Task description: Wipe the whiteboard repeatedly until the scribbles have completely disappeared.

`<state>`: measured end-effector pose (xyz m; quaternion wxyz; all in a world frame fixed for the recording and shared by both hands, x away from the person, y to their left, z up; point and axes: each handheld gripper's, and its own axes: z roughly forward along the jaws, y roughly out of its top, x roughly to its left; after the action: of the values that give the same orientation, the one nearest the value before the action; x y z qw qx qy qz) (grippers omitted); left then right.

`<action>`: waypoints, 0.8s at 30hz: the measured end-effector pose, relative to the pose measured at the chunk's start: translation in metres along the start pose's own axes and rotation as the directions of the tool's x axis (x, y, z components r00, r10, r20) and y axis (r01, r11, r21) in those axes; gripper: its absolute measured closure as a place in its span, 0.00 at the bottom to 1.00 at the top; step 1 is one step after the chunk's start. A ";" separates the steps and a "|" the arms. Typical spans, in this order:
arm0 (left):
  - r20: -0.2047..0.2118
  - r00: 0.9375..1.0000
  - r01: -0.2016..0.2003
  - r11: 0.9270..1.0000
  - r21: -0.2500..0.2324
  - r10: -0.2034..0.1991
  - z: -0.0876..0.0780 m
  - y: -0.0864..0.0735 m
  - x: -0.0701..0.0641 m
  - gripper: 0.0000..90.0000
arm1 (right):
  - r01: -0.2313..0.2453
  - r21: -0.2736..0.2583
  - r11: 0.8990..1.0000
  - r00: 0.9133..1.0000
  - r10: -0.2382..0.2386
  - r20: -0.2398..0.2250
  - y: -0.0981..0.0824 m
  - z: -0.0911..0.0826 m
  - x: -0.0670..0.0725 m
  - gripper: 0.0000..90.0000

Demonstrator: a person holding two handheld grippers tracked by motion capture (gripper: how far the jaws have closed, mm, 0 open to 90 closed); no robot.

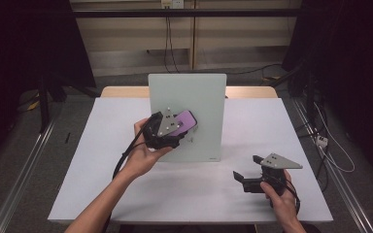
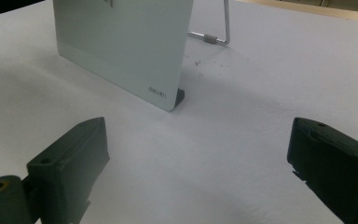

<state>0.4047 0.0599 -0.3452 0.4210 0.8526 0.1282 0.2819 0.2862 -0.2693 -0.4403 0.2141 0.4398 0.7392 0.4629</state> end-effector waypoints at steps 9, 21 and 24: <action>-0.005 0.995 -0.099 0.993 0.071 0.100 0.013 0.002 -0.021 0.46 | 0.006 -0.004 1.000 1.000 -0.006 0.001 0.000 0.000 0.001 0.05; 0.124 0.981 -0.172 0.970 0.174 0.152 0.038 -0.022 -0.064 0.46 | 0.006 -0.004 1.000 1.000 -0.006 -0.001 0.000 -0.001 0.001 0.05; 0.135 0.982 -0.154 0.973 0.171 0.132 0.037 -0.023 -0.062 0.46 | 0.002 -0.007 1.000 1.000 -0.002 -0.001 0.000 -0.001 0.000 0.05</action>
<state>0.3771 0.0217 -0.4046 0.3276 0.9100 0.0653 0.2457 0.2851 -0.2695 -0.4398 0.2157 0.4382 0.7381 0.4656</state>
